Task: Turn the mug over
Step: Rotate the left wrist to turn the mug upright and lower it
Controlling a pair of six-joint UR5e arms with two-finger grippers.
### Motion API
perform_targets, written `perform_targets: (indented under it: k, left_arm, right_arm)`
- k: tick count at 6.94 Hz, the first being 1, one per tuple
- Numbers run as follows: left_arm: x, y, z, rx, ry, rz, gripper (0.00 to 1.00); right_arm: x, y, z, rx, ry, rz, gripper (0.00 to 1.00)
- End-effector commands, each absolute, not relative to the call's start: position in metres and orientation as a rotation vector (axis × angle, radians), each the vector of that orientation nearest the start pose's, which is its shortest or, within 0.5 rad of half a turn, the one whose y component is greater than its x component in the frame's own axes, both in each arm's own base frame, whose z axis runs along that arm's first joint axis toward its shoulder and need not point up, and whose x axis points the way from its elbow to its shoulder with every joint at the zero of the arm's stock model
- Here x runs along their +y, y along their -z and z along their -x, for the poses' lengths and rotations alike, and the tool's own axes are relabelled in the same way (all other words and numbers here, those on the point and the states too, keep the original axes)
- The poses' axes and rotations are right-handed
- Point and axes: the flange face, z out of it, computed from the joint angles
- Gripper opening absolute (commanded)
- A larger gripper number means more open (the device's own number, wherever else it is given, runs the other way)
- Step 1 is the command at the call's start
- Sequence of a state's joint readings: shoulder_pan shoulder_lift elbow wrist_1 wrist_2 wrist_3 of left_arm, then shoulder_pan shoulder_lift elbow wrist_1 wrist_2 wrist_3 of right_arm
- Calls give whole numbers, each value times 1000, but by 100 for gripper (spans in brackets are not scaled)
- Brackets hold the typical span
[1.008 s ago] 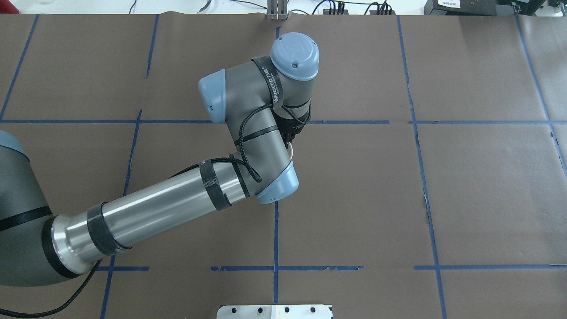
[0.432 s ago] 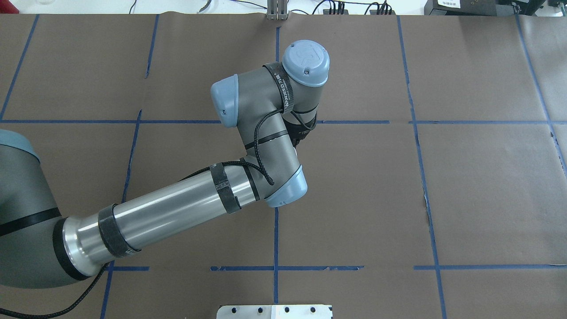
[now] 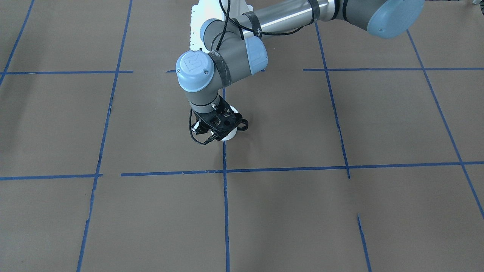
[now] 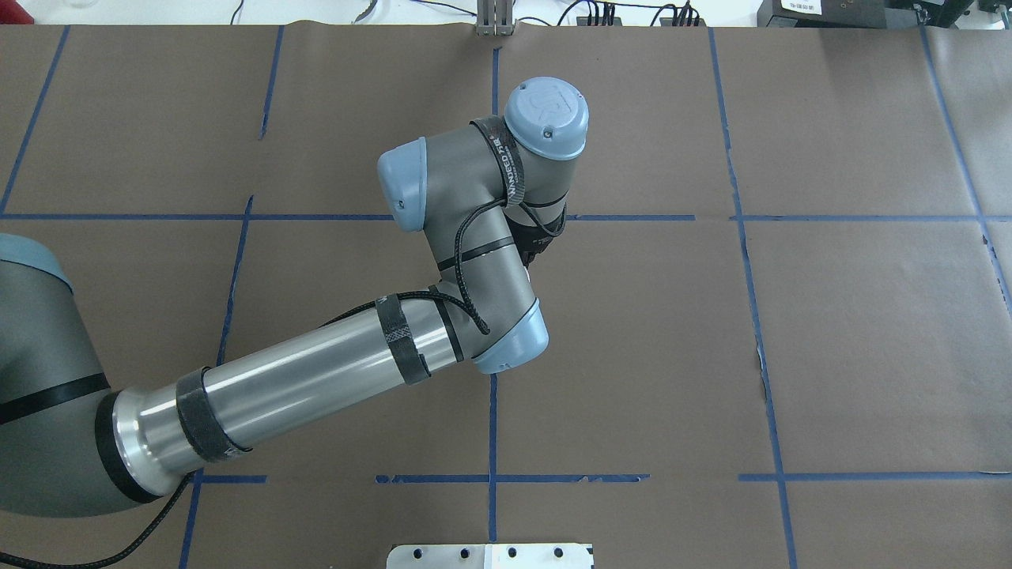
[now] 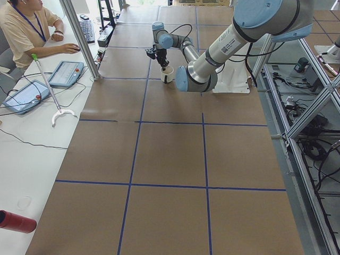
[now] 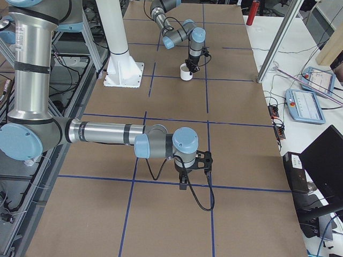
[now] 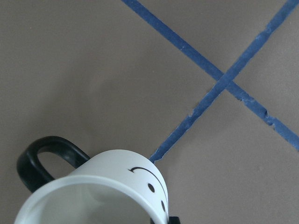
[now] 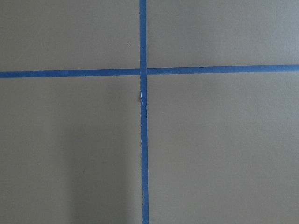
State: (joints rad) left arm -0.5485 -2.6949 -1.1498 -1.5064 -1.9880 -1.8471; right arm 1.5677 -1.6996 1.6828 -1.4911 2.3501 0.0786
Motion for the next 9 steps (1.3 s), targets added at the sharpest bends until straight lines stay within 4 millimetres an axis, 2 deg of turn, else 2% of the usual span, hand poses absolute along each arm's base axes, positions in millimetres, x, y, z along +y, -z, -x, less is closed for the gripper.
perform_targets:
  k: [1,2,3,4,5,6,8,9]
  left_arm:
    - [-503,-107,-649,694,647,319,36]
    - [-503,-107,-649,696,642,313,55]
    - [-502,-106,-647,699,606,301,100]
    - [-501,-106,-644,702,597,296,100]
    - [-494,-96,-631,684,584,292,100]
    - [-487,-74,-609,692,560,279,100]
    - [-518,-47,-533,705,589,229,100]
    - [-528,-56,-479,721,562,178,100]
  right_arm:
    - [-442,-655,-62,-781,-47,-28,100]
    - [-442,-655,-62,-781,-47,-28,100]
    - [-442,-655,-62,-781,-47,-28,100]
    - [-442,-655,-62,-781,-47,-28,100]
    - [-442,-655,-62,-781,-47,-28,100]
    - [-442,-655,-62,-781,-47,-28,100]
    - [-442,-655,-62,-781,-47,-28,100]
    - [-442,-655,-62,-781,-47,-28,100]
